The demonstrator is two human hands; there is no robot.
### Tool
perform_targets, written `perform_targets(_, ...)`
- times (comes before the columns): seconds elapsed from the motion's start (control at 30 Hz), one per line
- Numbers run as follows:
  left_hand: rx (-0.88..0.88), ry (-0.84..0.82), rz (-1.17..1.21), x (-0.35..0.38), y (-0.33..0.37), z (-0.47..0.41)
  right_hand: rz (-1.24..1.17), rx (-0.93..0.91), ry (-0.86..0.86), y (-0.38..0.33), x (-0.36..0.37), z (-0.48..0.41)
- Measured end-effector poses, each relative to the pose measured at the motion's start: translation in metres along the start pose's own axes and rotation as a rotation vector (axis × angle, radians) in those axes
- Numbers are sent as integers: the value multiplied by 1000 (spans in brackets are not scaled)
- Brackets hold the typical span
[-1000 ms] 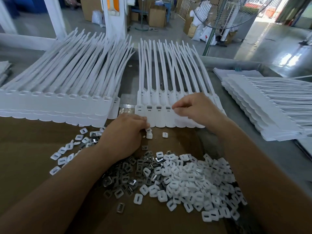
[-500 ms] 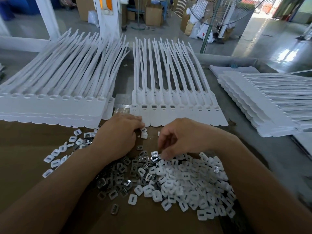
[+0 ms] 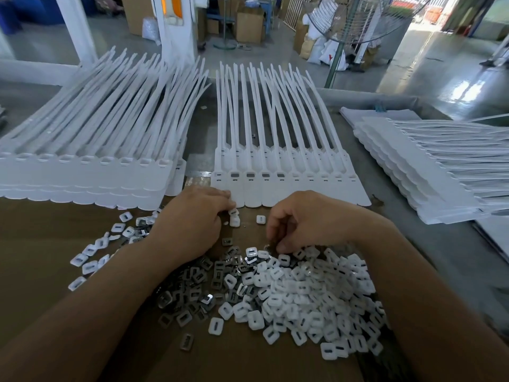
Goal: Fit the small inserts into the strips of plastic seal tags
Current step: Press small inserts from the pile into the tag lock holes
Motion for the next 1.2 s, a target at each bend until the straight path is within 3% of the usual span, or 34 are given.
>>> perform_targets(0.23,-1,-4,-6,0,0,-1,206,48,8,0,0,-2)
perform_targets(0.37,-6,-10,-3,1,-1,-1,172,36,5,0,-1,0)
perform_targets(0.67,4,-11,-7,2,-1,0,-254,48,410,24,-32,5)
perform_targets(0.9,17,-4,6,0,0,0,-340,140,662,58,-52,12)
perform_targets(1.2,27,7,15,-2,1,1,-110,90,342,36,-33,0)
Point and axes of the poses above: each hand's wrist, its own z-axis away from the middle knuckle, its own x-axis out of the palm, y = z × x, the point moved 8 cm from there along -z, towards the middle knuckle, and after that the axes turned 8 degrees about -x, right-handed, at the moved point
